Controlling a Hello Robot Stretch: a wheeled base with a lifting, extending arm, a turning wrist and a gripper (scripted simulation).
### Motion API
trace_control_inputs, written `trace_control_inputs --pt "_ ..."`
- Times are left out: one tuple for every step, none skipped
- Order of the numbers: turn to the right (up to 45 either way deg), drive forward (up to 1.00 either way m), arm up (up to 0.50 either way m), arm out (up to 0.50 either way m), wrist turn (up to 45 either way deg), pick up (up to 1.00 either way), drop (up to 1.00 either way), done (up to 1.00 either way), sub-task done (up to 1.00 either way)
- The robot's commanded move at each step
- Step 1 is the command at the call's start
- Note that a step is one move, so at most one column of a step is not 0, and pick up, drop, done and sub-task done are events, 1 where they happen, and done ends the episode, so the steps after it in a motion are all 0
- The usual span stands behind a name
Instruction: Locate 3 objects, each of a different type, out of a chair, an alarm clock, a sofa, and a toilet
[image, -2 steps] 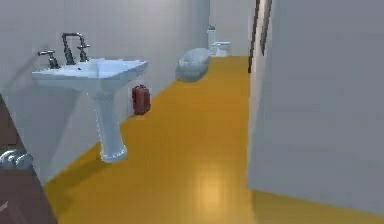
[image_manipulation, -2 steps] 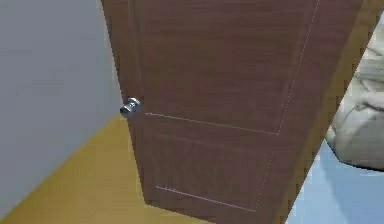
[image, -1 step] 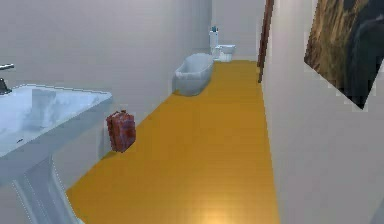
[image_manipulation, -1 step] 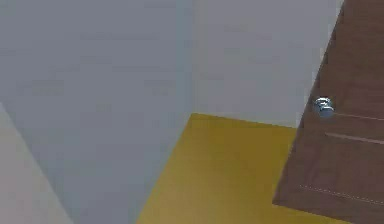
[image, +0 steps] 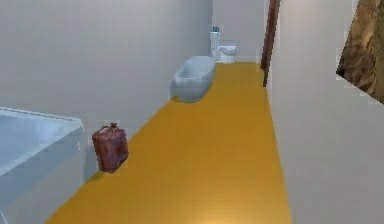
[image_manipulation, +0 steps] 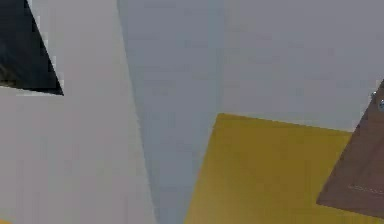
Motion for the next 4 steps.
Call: trace_control_inputs --pt "12.0 0.0 0.0 0.0 0.0 0.0 0.0 0.0 0.0" --pt "0.0 1.0 0.0 0.0 0.0 0.0 0.0 0.0 0.0" --pt "0.0 1.0 0.0 0.0 0.0 0.0 0.0 0.0 0.0" --pt "3.0 0.0 0.0 0.0 0.0 0.0 0.0 0.0 0.0"
